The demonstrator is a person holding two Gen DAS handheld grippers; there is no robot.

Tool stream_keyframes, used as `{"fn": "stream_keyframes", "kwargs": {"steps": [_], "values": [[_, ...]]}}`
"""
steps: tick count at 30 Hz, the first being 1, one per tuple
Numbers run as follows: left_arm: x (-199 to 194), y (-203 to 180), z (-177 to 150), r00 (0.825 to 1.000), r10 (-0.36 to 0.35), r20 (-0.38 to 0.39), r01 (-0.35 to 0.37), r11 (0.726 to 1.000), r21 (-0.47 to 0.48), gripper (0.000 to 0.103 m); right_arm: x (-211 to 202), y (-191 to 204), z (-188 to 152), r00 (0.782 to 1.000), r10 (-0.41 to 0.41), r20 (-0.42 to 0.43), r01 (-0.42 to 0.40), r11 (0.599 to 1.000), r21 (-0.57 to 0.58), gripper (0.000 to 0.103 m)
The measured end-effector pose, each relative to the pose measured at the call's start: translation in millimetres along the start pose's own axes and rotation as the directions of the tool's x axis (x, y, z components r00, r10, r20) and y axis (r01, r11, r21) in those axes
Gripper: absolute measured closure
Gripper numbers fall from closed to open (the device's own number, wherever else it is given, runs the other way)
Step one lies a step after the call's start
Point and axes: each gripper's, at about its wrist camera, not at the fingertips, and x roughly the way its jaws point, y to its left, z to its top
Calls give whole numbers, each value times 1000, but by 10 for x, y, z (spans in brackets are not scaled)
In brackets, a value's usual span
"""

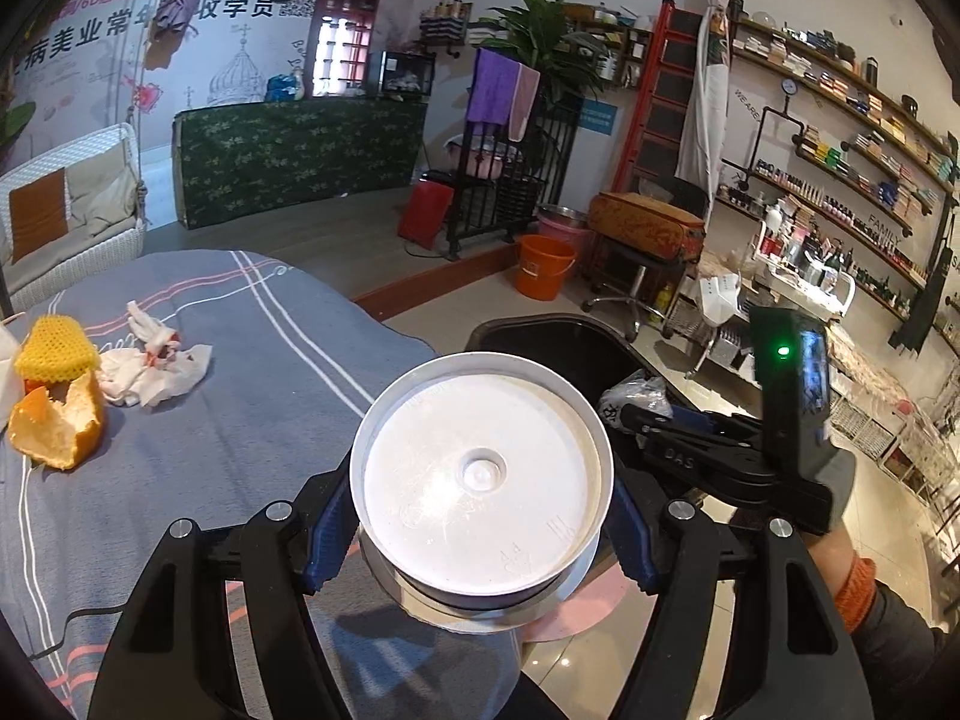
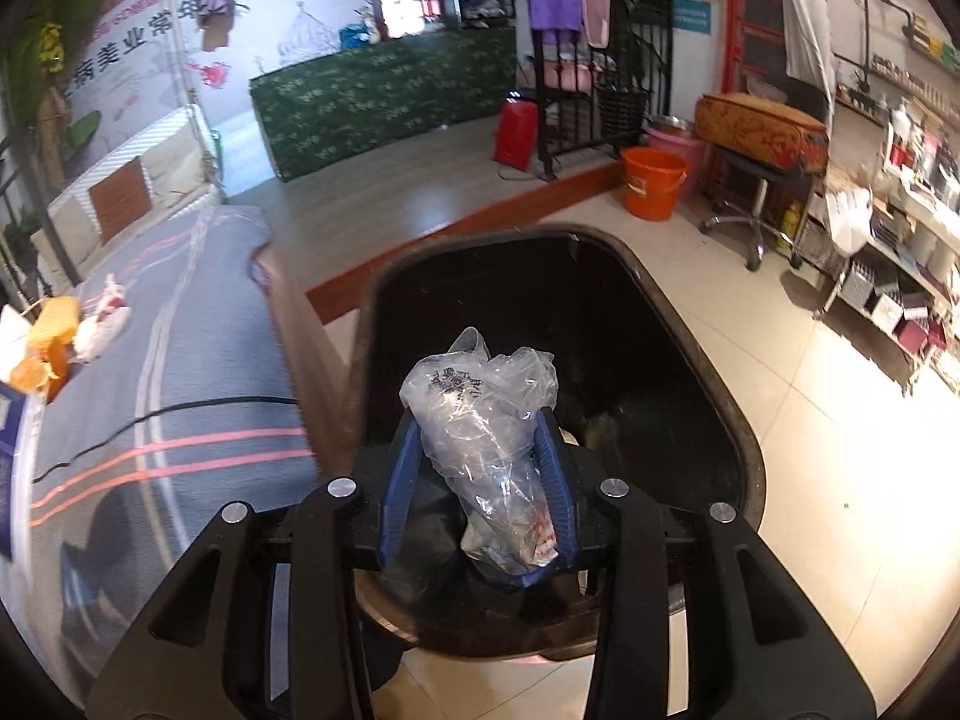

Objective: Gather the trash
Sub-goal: 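Carry the cup and clear bag to the bin and release the clear bag from the right tool, then open the left tool over the bin to drop the blue cup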

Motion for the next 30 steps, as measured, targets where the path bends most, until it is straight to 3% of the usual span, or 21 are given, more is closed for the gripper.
{"fn": "stream_keyframes", "kwargs": {"steps": [2, 3, 4, 18, 30], "values": [[36, -37, -4, 1000, -10, -7, 10, 1000, 9, 34, 42, -66, -24, 1000, 3, -5, -3, 1000, 30, 45], [55, -55, -3, 1000, -14, -11, 15, 1000, 13, 34, 56, -92, -31, 1000, 5, -4, -4, 999, 47, 32], [78, -71, -2, 1000, -20, -15, 20, 1000, 17, 34, 58, -108, -36, 1000, 7, 0, -7, 998, 58, 31], [451, -276, 47, 992, -98, -73, 101, 994, 31, 34, -273, -258, -98, 998, -39, 54, 36, 998, 59, 29], [1043, -604, 139, 976, -137, -168, 151, 985, 79, 34, -476, -587, -79, 987, -125, 101, 114, 988, 105, 25]]}}
